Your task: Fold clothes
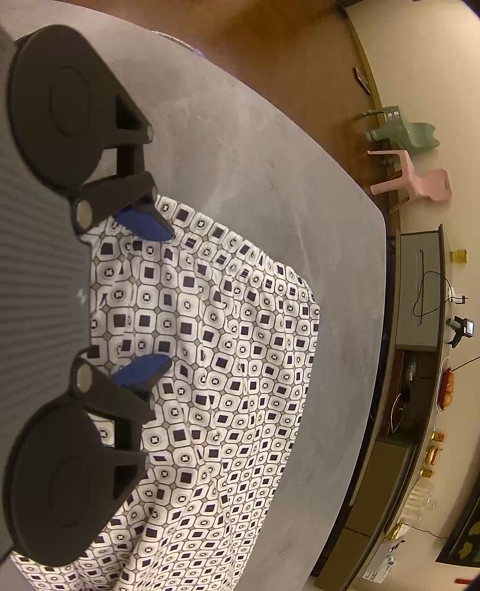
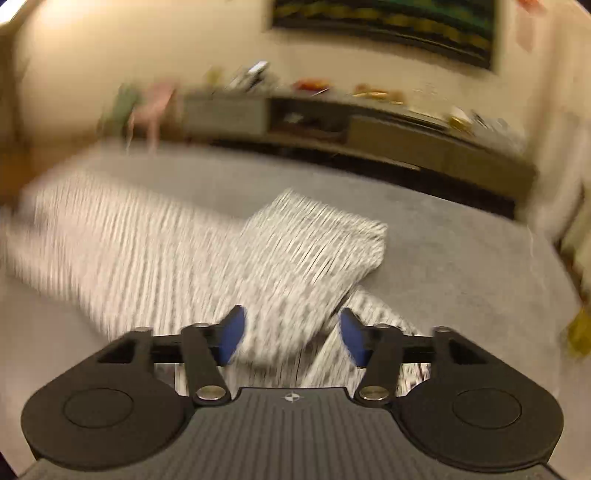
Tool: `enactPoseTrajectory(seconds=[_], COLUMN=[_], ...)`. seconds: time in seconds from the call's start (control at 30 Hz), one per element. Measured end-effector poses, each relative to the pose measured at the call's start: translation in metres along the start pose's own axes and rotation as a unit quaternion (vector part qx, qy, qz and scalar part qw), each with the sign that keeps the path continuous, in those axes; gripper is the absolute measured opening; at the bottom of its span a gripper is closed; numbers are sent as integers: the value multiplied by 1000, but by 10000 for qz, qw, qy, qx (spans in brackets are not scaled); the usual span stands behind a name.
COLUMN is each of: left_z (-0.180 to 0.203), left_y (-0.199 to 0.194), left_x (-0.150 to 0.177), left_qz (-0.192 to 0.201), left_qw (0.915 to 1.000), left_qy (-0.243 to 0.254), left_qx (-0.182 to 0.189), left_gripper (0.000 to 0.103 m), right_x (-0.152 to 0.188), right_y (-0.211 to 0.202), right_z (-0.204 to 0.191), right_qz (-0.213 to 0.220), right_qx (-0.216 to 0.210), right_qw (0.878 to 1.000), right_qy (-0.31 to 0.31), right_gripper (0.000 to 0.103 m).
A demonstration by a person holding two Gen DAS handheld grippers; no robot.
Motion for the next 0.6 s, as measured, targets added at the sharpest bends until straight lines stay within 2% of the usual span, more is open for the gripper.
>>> enactPoseTrajectory(seconds=[0.03, 0.07, 0.2, 0.27, 0.33, 0.4, 0.43, 0.5, 0.57, 0.6], left_z=[3, 5, 4, 1, -1, -3, -3, -5, -8, -8], left_y=[0, 0, 0, 1, 3, 5, 7, 9, 12, 12], left_x=[1, 2, 4, 4, 3, 0, -1, -4, -7, -8], left_qz=[15, 26, 19, 26, 34, 46, 52, 72, 96, 104], left_qw=[10000, 10000, 10000, 10000, 10000, 9999, 9999, 10000, 9999, 9999], left_qy=[13, 14, -27, 10, 48, 62, 65, 34, -24, -58], left_qx=[-18, -24, 45, 60, 71, 74, 73, 28, -38, -68], left_gripper=[72, 72, 73, 73, 74, 74, 74, 74, 74, 73], right_x=[-10, -18, -24, -21, -12, -15, -21, -46, -68, -73], right_y=[8, 25, 115, 149, 162, 171, 166, 122, 65, 39], right_z=[13, 19, 44, 54, 51, 46, 43, 51, 71, 80], right_qz=[49, -2, -699, -1044, -1179, -1205, -1093, -268, 801, 1192], right_qx=[32, 45, 304, 446, 361, 204, 195, 357, 631, 1056], right_qw=[9993, 9977, 9884, 9821, 9806, 9821, 9845, 9899, 9792, 9702], right_qy=[378, 681, 1314, 1506, 1522, 1436, 1359, 1345, 1756, 1824], right_gripper=[82, 83, 80, 64, 24, 0, 0, 0, 0, 0])
Point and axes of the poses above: each gripper's, at about its wrist camera, not at the fingertips, and y roughly the way its jaws point, z to its right, x to its underside, the point moved 5 cm from there along y, roughly the way its jaws point, and after that the axes turned 6 degrees about -y, right-handed, at the moved point
